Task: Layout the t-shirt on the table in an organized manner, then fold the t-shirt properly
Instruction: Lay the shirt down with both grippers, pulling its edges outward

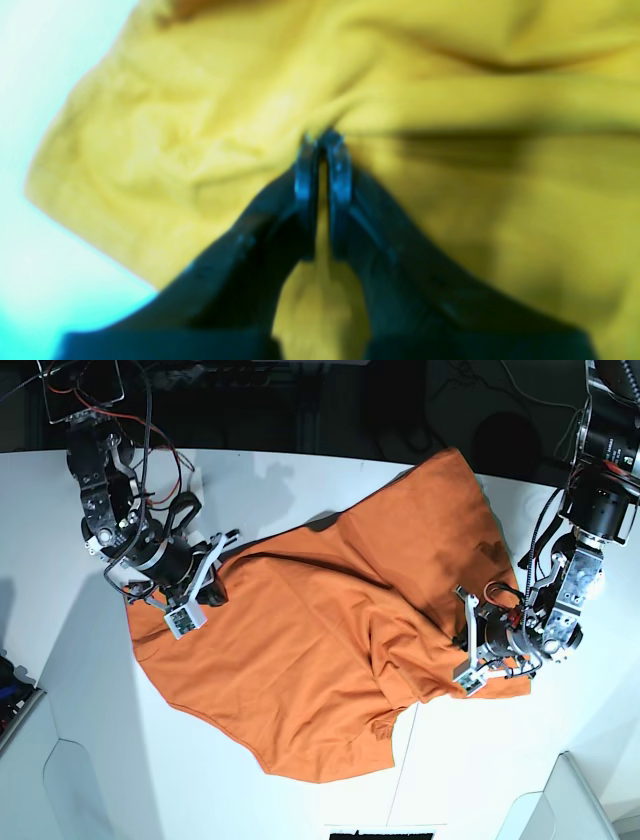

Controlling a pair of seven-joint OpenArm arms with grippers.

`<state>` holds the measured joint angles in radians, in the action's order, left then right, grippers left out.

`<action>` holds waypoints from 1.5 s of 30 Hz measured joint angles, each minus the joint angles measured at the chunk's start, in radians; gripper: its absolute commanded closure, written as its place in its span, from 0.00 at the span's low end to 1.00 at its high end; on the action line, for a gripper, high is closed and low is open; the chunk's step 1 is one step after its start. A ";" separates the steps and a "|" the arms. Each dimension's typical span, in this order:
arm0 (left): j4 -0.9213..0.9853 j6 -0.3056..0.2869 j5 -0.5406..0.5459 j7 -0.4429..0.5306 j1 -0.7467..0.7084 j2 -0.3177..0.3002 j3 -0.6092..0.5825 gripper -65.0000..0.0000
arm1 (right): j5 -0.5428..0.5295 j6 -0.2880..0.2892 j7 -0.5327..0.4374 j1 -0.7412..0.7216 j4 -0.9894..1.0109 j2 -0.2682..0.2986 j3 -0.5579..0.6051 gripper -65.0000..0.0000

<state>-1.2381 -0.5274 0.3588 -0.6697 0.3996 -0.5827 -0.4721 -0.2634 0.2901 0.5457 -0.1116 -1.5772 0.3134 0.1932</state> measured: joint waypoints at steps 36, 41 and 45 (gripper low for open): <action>-0.128 0.044 0.023 0.031 -0.197 -0.054 0.010 0.90 | 0.069 0.054 -0.206 -0.218 0.503 0.038 -0.071 1.00; -0.146 0.079 0.023 0.018 -0.203 -0.051 0.007 0.90 | 0.073 -0.009 -0.175 -0.117 0.360 0.032 -0.125 1.00; -0.147 0.078 0.026 0.012 -0.206 -0.055 0.008 0.90 | 0.073 -0.004 -0.148 -0.076 0.320 0.028 -0.219 1.00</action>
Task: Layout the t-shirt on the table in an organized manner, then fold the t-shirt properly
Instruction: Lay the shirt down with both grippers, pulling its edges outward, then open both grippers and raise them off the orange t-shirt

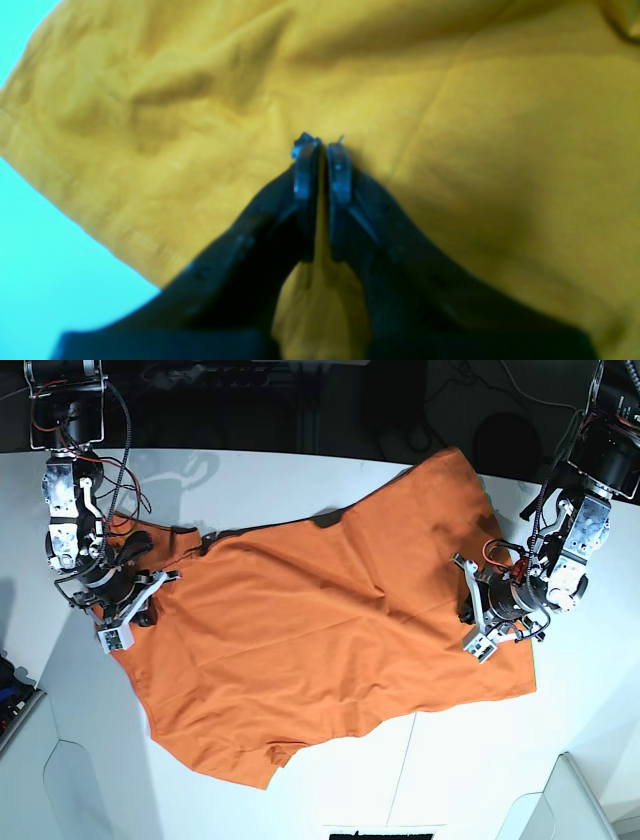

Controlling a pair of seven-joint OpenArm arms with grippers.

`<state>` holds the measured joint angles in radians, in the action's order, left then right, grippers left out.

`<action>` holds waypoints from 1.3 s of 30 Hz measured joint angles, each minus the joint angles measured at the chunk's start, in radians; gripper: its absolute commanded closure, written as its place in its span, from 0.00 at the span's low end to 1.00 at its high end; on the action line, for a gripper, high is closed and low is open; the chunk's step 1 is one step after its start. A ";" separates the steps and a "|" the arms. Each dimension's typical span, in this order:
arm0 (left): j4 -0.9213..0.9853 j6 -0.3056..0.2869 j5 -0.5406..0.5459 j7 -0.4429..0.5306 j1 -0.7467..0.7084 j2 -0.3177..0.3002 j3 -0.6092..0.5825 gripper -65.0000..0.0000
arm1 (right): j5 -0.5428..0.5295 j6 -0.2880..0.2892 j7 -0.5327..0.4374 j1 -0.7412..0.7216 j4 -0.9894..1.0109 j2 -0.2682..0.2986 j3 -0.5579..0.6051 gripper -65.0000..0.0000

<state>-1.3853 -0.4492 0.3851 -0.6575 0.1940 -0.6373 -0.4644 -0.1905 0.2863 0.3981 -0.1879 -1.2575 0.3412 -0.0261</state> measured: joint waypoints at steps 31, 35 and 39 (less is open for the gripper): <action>-0.347 0.014 0.129 -0.107 -0.183 -0.149 0.177 0.67 | -0.374 0.183 0.316 0.191 -0.240 0.093 -0.456 1.00; -0.378 -0.016 0.218 -0.128 -0.315 -0.144 0.378 0.67 | -0.518 0.231 0.390 0.264 -0.241 0.119 -0.545 0.74; -0.379 -0.072 0.344 -0.172 -0.450 -0.100 0.575 0.52 | -0.625 0.238 0.454 0.324 -0.241 0.149 -0.585 0.53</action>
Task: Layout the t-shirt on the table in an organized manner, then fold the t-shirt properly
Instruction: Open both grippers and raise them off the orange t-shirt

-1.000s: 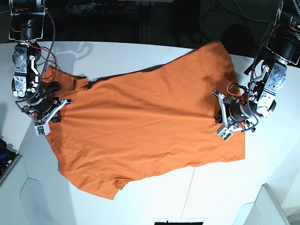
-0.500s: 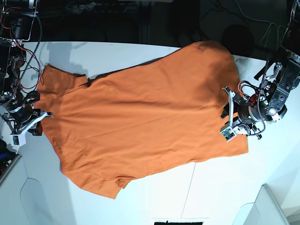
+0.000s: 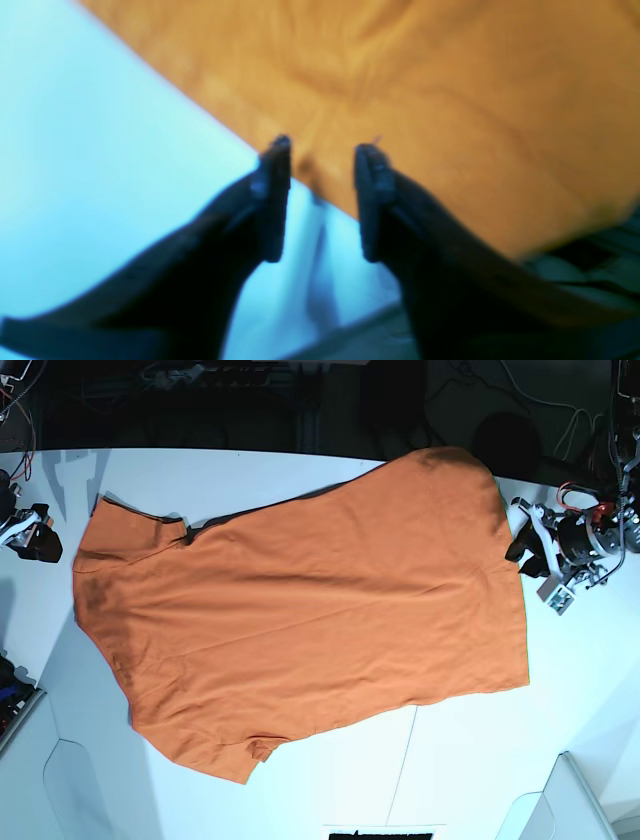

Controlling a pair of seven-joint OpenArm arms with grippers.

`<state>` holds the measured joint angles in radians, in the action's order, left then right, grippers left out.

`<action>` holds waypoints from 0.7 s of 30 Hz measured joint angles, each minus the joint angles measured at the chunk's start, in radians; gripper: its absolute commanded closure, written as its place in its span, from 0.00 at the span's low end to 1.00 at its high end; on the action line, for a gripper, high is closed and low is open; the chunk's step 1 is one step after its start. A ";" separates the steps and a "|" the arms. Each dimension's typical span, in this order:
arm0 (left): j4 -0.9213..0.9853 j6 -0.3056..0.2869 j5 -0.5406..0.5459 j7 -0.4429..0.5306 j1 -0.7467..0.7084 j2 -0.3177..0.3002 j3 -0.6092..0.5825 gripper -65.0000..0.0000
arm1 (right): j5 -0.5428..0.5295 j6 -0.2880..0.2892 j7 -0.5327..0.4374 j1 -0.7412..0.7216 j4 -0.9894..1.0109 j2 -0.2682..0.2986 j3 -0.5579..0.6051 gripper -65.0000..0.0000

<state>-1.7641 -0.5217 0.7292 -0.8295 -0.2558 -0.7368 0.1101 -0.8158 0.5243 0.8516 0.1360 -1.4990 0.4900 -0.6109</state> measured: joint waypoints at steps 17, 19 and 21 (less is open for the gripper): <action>0.000 -0.093 0.205 -0.064 -0.251 0.313 0.394 0.45 | 0.029 0.000 -0.077 0.070 0.026 0.016 0.116 0.52; 0.000 -0.095 0.204 -0.063 -0.211 0.310 0.396 0.45 | 0.031 -0.005 -0.099 0.039 0.026 0.016 0.115 0.58; 0.000 -0.101 0.204 -0.060 -0.168 0.301 0.395 0.45 | 0.044 -0.010 -0.119 -0.006 0.026 0.018 0.114 0.78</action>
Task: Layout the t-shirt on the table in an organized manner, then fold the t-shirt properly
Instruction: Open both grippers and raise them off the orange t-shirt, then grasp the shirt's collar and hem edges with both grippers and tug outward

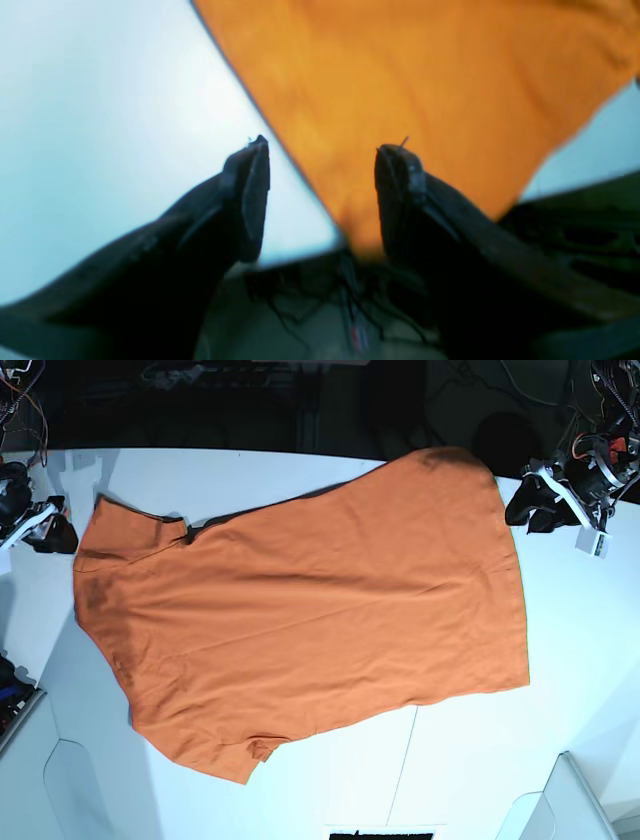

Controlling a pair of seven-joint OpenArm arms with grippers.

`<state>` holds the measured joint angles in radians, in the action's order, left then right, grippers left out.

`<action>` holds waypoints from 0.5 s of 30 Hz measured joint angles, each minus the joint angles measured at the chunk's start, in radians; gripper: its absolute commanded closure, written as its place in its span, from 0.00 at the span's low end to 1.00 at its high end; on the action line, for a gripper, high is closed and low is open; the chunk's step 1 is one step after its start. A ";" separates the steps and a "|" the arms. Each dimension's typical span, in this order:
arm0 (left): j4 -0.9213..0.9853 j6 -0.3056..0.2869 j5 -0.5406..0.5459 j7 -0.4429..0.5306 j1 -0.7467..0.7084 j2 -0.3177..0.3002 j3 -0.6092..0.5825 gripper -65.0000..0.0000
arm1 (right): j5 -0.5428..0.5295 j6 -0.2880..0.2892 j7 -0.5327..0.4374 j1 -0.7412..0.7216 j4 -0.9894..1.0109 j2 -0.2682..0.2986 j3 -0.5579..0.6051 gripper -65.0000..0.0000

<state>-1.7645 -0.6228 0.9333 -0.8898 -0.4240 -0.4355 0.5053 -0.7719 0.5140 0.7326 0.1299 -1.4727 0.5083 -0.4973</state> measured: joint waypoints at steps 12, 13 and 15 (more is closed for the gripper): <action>0.034 -0.013 -0.260 0.123 0.161 -0.016 -0.241 0.80 | 0.229 0.000 -0.170 -0.344 0.182 -0.087 0.186 1.00; 0.051 -0.014 -0.285 0.135 0.177 -0.014 -0.282 0.80 | 0.261 0.000 -0.188 -0.376 0.227 -0.091 0.233 1.00; 0.095 -0.014 -0.321 0.146 0.205 -0.014 -0.348 0.80 | 0.337 -0.002 -0.222 -0.431 0.314 -0.098 0.322 1.00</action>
<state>-1.6699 -0.6369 0.6121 -0.7433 -0.2192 -0.4492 0.1570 -0.4351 0.5125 0.5102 -0.3012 -1.1587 0.4099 -0.1749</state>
